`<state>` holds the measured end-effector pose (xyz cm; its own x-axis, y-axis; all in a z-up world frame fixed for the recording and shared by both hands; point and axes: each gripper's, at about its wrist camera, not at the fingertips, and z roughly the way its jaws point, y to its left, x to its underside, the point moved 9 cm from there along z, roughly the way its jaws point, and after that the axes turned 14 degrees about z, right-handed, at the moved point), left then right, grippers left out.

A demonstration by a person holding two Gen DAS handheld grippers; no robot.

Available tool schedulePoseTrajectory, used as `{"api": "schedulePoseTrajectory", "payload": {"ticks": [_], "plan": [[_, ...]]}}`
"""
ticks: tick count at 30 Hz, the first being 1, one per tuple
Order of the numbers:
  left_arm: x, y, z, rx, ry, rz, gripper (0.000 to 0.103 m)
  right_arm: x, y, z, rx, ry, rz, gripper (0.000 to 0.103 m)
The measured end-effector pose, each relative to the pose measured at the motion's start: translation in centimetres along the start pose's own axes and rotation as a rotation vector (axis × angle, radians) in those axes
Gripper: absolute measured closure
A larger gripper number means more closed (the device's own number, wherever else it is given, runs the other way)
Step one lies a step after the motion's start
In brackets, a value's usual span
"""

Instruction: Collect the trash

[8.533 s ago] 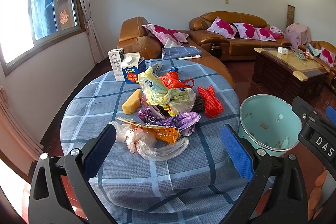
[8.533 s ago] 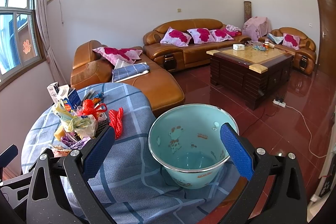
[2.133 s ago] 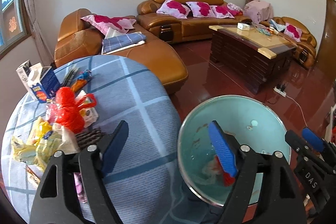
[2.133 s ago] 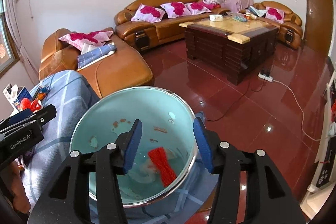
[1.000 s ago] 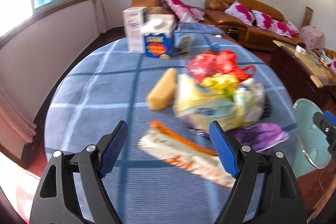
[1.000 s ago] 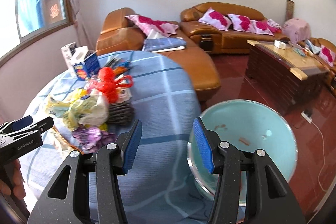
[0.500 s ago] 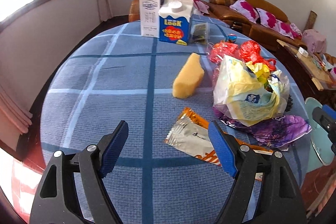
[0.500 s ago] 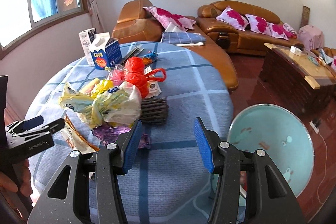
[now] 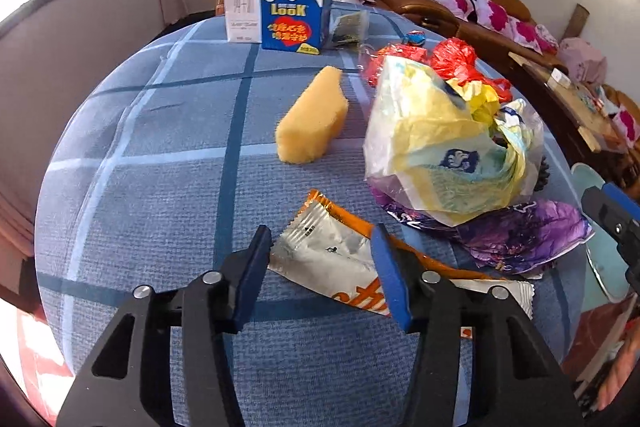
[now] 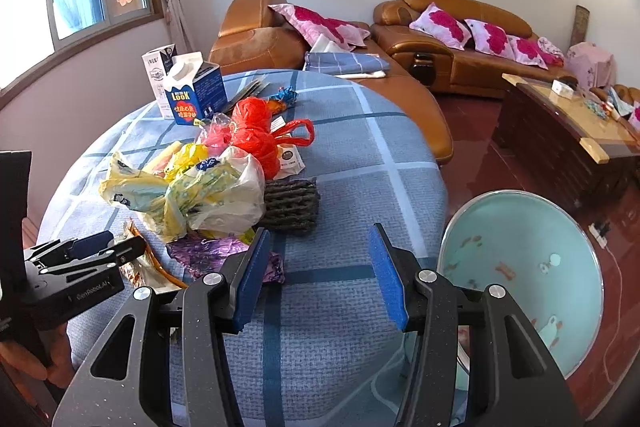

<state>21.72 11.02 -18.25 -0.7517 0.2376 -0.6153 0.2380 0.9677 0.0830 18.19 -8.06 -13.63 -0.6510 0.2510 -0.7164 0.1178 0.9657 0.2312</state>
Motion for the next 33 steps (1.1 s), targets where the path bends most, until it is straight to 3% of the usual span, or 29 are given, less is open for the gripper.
{"api": "schedulePoseTrajectory", "payload": {"ticks": [1, 2, 3, 8, 12, 20, 23, 31, 32, 33], "plan": [[0.0, 0.0, 0.0, -0.001, 0.000, 0.001, 0.055, 0.0, 0.0, 0.0, -0.001, -0.001, -0.001, 0.052], [-0.1, 0.1, 0.0, -0.012, -0.004, 0.006, 0.078, -0.1, 0.1, -0.1, -0.004, -0.003, -0.002, 0.052], [-0.1, 0.2, -0.1, -0.017, -0.006, 0.009, 0.082, -0.1, 0.2, -0.1, -0.007, -0.005, -0.004, 0.052], [-0.7, 1.8, -0.8, -0.009, -0.034, -0.034, 0.086, -0.9, 1.3, -0.3, -0.043, -0.018, -0.012, 0.052], [-1.5, 3.9, -2.5, -0.068, -0.076, -0.037, 0.086, -1.9, 2.1, 0.7, -0.081, -0.005, 0.012, 0.052], [-2.7, 7.5, -5.8, -0.157, -0.153, -0.064, 0.087, -2.0, 4.8, 4.4, -0.187, 0.110, 0.073, 0.053], [-2.8, 8.3, -6.4, -0.171, -0.160, -0.079, 0.088, -1.5, 5.3, 5.2, -0.219, 0.149, 0.094, 0.072], [-2.8, 8.6, -6.9, -0.180, -0.169, -0.093, 0.088, -1.9, 5.5, 3.0, -0.272, 0.106, 0.082, 0.091], [-2.7, 8.5, -7.2, -0.183, -0.174, -0.093, 0.088, -2.1, 5.5, 2.4, -0.279, 0.091, 0.081, 0.102], [-2.8, 8.5, -7.5, -0.186, -0.179, -0.093, 0.088, -2.2, 5.5, 1.9, -0.284, 0.078, 0.079, 0.102]]}}
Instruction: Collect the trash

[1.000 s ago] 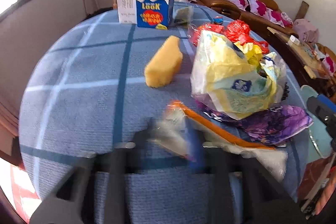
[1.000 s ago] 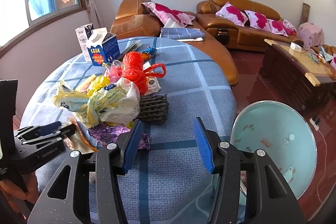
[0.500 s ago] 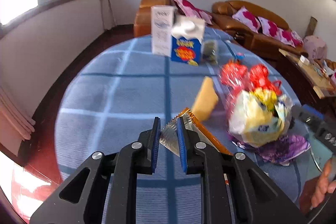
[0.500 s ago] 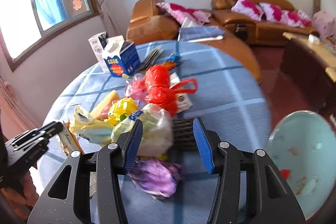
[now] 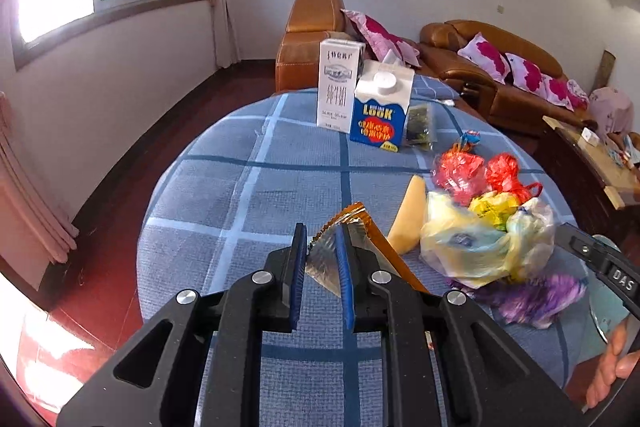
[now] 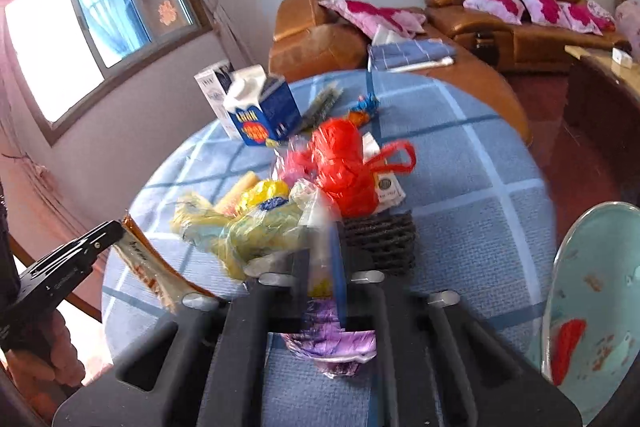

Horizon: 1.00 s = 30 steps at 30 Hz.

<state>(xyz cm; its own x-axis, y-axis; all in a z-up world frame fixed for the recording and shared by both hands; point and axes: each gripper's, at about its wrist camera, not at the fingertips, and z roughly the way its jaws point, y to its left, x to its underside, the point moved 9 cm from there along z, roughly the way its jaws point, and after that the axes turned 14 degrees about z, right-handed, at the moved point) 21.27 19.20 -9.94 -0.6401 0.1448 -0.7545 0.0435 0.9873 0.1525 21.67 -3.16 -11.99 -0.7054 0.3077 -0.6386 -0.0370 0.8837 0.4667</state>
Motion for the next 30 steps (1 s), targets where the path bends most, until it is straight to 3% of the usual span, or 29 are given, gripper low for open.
{"api": "schedulePoseTrajectory", "payload": {"ticks": [5, 7, 8, 10, 11, 12, 15, 20, 30], "plan": [[-0.8, 0.0, -1.5, -0.014, -0.033, 0.006, 0.090, -0.5, 0.5, -1.5, -0.014, -0.039, -0.016, 0.102], [-1.0, 0.0, -2.1, -0.018, -0.044, 0.009, 0.101, -0.6, 0.2, -1.5, -0.017, -0.039, -0.002, 0.102], [-1.0, 0.1, -2.3, -0.020, -0.048, 0.010, 0.101, -0.5, 0.2, -1.5, -0.028, -0.028, 0.004, 0.101], [-1.2, 0.3, -2.5, -0.025, -0.056, 0.011, 0.102, -0.3, 0.1, -1.1, -0.036, -0.015, 0.014, 0.088], [-1.2, 0.5, -2.5, -0.031, -0.056, 0.010, 0.102, -0.2, 0.1, -0.9, -0.037, -0.010, 0.015, 0.070], [-1.2, 0.7, -2.4, -0.035, -0.054, 0.008, 0.102, 0.1, 0.2, -0.5, -0.040, 0.004, 0.013, 0.061], [-0.6, 1.4, -1.7, -0.049, -0.029, -0.002, 0.101, 1.0, 0.6, 0.4, -0.057, 0.048, 0.025, 0.061], [0.8, 3.1, -0.6, -0.059, 0.018, -0.026, 0.100, 1.2, 2.3, -0.5, -0.078, 0.020, -0.053, 0.060], [2.8, 5.7, -0.6, -0.098, 0.057, -0.071, 0.099, 5.4, 3.9, -0.3, -0.116, 0.110, -0.126, 0.056]]}}
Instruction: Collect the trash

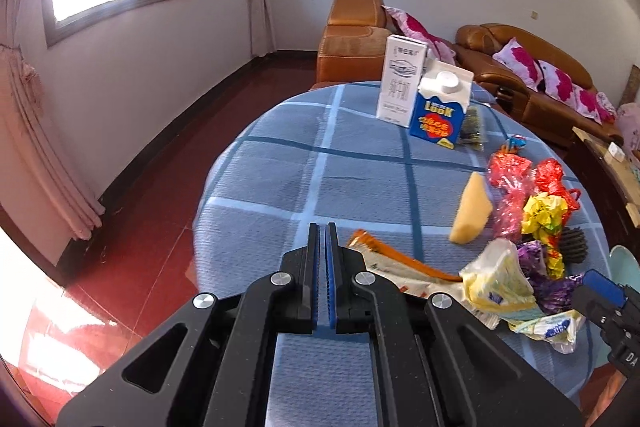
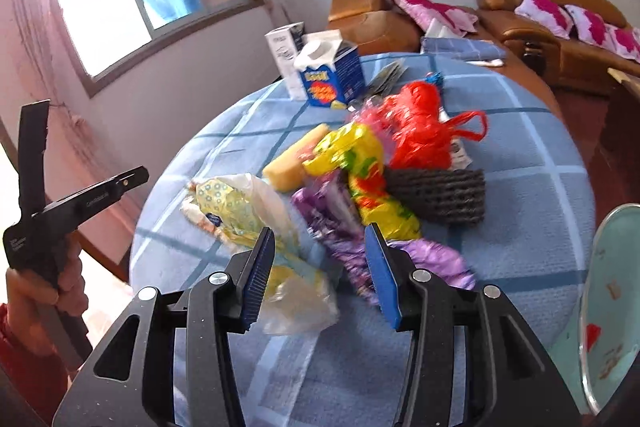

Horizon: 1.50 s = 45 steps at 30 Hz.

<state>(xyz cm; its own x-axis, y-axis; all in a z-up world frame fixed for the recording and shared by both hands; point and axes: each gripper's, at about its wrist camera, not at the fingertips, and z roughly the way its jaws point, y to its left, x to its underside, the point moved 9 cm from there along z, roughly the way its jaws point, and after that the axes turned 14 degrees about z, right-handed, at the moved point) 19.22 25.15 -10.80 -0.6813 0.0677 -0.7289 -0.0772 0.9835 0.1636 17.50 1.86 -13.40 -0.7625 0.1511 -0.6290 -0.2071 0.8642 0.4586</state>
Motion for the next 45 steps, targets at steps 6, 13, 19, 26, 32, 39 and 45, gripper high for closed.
{"api": "schedulePoseTrajectory", "payload": {"ticks": [6, 13, 19, 26, 32, 39, 45], "plan": [[1.4, 2.6, -1.3, -0.057, 0.013, -0.014, 0.099, 1.3, 1.9, 0.3, -0.061, 0.047, -0.049, 0.049], [3.1, 4.8, -1.5, -0.080, 0.045, -0.060, 0.097, 5.2, 2.0, 3.6, -0.043, 0.199, -0.070, 0.050], [2.7, 4.1, -1.4, -0.067, 0.034, -0.050, 0.097, 4.9, 2.2, 2.9, -0.073, 0.192, -0.064, 0.067], [2.0, 1.7, -0.6, -0.033, 0.035, -0.009, 0.065, -0.2, 1.0, -1.6, -0.093, -0.006, 0.014, 0.068], [1.7, -1.5, 1.9, 0.011, 0.099, -0.029, 0.041, -4.0, -4.2, -5.1, 0.096, -0.214, 0.058, 0.068], [1.5, -6.8, 5.1, 0.010, 0.184, -0.045, 0.035, -4.3, -9.4, -6.1, 0.216, -0.254, 0.132, 0.067], [2.5, -9.1, 7.1, -0.051, 0.251, -0.040, 0.024, -3.5, -10.9, -6.9, 0.211, -0.248, 0.164, 0.067]]}}
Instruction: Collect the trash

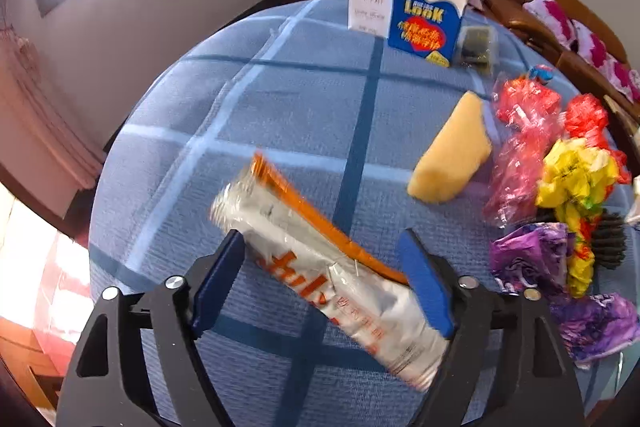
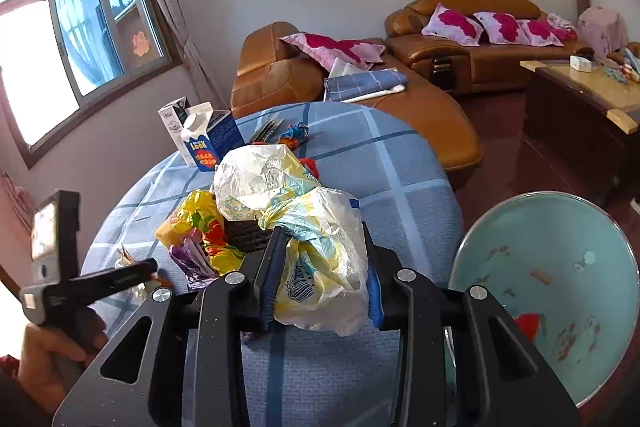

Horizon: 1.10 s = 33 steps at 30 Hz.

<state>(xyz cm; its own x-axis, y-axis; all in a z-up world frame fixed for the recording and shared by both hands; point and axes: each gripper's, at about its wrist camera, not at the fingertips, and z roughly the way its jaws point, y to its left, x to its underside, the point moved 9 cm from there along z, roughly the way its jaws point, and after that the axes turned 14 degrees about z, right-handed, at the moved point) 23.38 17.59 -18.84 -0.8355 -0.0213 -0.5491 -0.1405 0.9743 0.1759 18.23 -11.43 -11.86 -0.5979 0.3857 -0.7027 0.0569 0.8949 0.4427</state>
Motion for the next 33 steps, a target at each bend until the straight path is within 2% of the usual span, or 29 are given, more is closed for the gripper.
{"api": "schedulePoseTrajectory", "payload": {"ticks": [3, 5, 6, 7, 10, 16, 24, 33], "plan": [[-0.1, 0.1, 0.2, 0.024, 0.004, -0.013, 0.026, 0.0, -0.6, 0.2, -0.001, 0.008, 0.024, 0.067], [-0.3, -0.1, 0.0, 0.040, -0.015, 0.007, 0.043, 0.1, -0.8, 0.1, -0.001, 0.016, 0.039, 0.067], [-0.4, -0.4, -0.2, 0.046, -0.029, 0.036, 0.058, 0.2, -0.8, 0.2, -0.004, 0.021, 0.046, 0.067], [-0.4, -0.6, -0.3, 0.057, -0.033, 0.048, 0.065, 0.2, -0.9, 0.3, -0.004, 0.023, 0.049, 0.067], [-0.2, -1.0, -0.8, 0.094, -0.048, 0.063, 0.077, 0.0, -0.7, 0.1, 0.000, 0.014, 0.044, 0.067], [0.2, -0.7, -1.3, 0.156, -0.079, 0.042, 0.086, -0.3, -1.1, -0.9, 0.010, -0.013, 0.064, 0.067], [-0.8, -2.0, -6.3, 0.169, -0.198, 0.106, 0.086, -0.8, -1.6, -2.6, 0.012, -0.050, 0.095, 0.067], [-1.5, -7.4, -11.2, 0.237, -0.294, 0.210, 0.086, -1.3, -3.1, -5.1, 0.025, -0.099, 0.120, 0.067]]}}
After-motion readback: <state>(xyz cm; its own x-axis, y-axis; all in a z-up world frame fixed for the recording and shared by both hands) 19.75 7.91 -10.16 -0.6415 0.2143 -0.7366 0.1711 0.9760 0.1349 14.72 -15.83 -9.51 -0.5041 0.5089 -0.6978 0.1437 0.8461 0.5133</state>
